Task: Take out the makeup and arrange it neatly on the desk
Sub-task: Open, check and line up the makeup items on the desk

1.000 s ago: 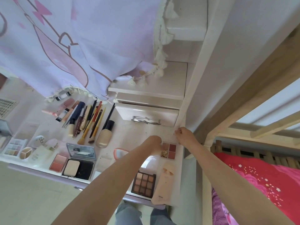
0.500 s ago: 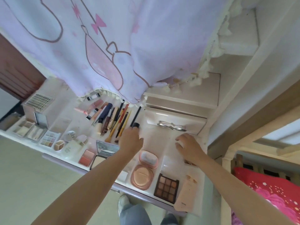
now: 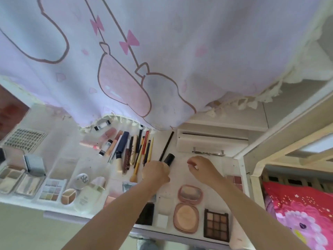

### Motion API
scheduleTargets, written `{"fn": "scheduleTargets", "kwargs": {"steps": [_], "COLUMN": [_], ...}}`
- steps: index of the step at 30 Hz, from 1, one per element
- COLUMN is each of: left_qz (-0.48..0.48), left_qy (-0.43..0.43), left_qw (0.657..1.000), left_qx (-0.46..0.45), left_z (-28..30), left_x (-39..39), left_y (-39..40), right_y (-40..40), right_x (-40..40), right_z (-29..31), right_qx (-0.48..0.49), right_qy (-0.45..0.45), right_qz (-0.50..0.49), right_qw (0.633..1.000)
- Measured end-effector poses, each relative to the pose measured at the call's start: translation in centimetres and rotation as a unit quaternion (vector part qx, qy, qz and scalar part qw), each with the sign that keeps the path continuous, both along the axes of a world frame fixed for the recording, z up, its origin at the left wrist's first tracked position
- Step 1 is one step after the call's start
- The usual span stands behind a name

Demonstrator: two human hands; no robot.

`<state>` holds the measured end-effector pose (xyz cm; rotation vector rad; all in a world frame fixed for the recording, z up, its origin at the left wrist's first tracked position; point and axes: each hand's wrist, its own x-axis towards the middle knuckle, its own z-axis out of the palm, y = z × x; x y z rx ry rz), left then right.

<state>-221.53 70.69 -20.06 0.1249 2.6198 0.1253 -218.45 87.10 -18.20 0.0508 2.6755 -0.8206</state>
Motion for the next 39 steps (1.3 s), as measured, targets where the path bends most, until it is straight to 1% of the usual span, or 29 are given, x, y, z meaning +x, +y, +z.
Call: {"fn": "scheduleTargets", "kwargs": {"steps": [4,7,8,10,12,14,16,18,19,20,21,22,25,28,32,33,34,35,36,39], "left_qz": [-0.077,-0.131,-0.153,-0.195,-0.225,-0.23,-0.219,-0.234,-0.247,-0.265,-0.281,-0.286,-0.291,-0.299,-0.312,-0.322,-0.325,-0.313,-0.29,-0.176], "left_qy": [0.038,0.097,0.117,0.155,0.202,0.268,0.343,0.425,0.472,0.503,0.515,0.517,0.505,0.422,0.393,0.369,0.33,0.275,0.23,0.208], "left_qw": [0.995,0.983,0.977,0.961,0.941,0.913,0.88,0.833,0.802,0.776,0.761,0.759,0.778,0.818,0.825,0.833,0.842,0.85,0.85,0.819], "left_qx": [0.045,0.08,0.092,0.119,0.154,0.205,0.245,0.267,0.271,0.274,0.275,0.274,0.235,0.253,0.258,0.256,0.277,0.322,0.375,0.505], "left_z": [1.5,3.8,4.7,6.5,8.5,10.3,12.5,14.4,15.1,15.8,16.2,16.6,18.0,19.4,20.8,21.0,21.1,21.2,21.4,21.4], "left_x": [-0.8,-1.1,-1.2,-1.2,-1.1,-0.9,-0.6,-0.4,-0.4,-0.5,-0.6,-0.9,-1.3,-1.7,-1.6,-1.5,-1.4,-1.2,-1.1,-1.0], "left_y": [-1.8,-3.4,-4.0,-4.9,-6.0,-7.1,-7.9,-8.2,-8.3,-8.4,-8.5,-8.7,-9.4,-9.8,-10.4,-10.6,-11.0,-11.4,-11.8,-11.4], "right_y": [-1.8,-4.0,-4.7,-5.9,-6.9,-7.7,-8.5,-9.3,-9.7,-10.1,-10.4,-10.6,-10.8,-10.6,-10.8,-10.9,-11.0,-11.0,-11.2,-12.7], "right_x": [-0.4,-0.9,-1.1,-1.3,-1.3,-1.3,-1.3,-1.3,-1.3,-1.3,-1.3,-1.3,-1.1,-0.6,-0.1,0.0,0.2,0.5,0.8,1.3], "right_z": [1.8,4.2,5.1,7.2,9.4,11.5,13.9,16.4,17.5,18.6,19.6,20.4,22.0,23.2,23.5,23.4,23.4,23.4,23.3,22.5], "right_qx": [-0.027,-0.107,-0.134,-0.152,-0.133,-0.133,-0.15,-0.15,-0.14,-0.124,-0.105,-0.087,-0.058,-0.079,-0.089,-0.092,-0.093,-0.095,-0.098,-0.099], "right_qy": [-0.002,-0.041,-0.038,-0.012,0.043,0.105,0.15,0.188,0.206,0.223,0.236,0.243,0.256,0.27,0.291,0.304,0.321,0.337,0.347,0.315], "right_qz": [-0.062,-0.117,-0.13,-0.134,-0.128,-0.145,-0.18,-0.201,-0.202,-0.2,-0.195,-0.188,-0.18,-0.18,-0.184,-0.18,-0.166,-0.14,-0.11,-0.03], "right_qw": [0.998,0.986,0.982,0.979,0.982,0.975,0.961,0.95,0.947,0.946,0.946,0.948,0.948,0.943,0.934,0.931,0.928,0.926,0.926,0.944]}}
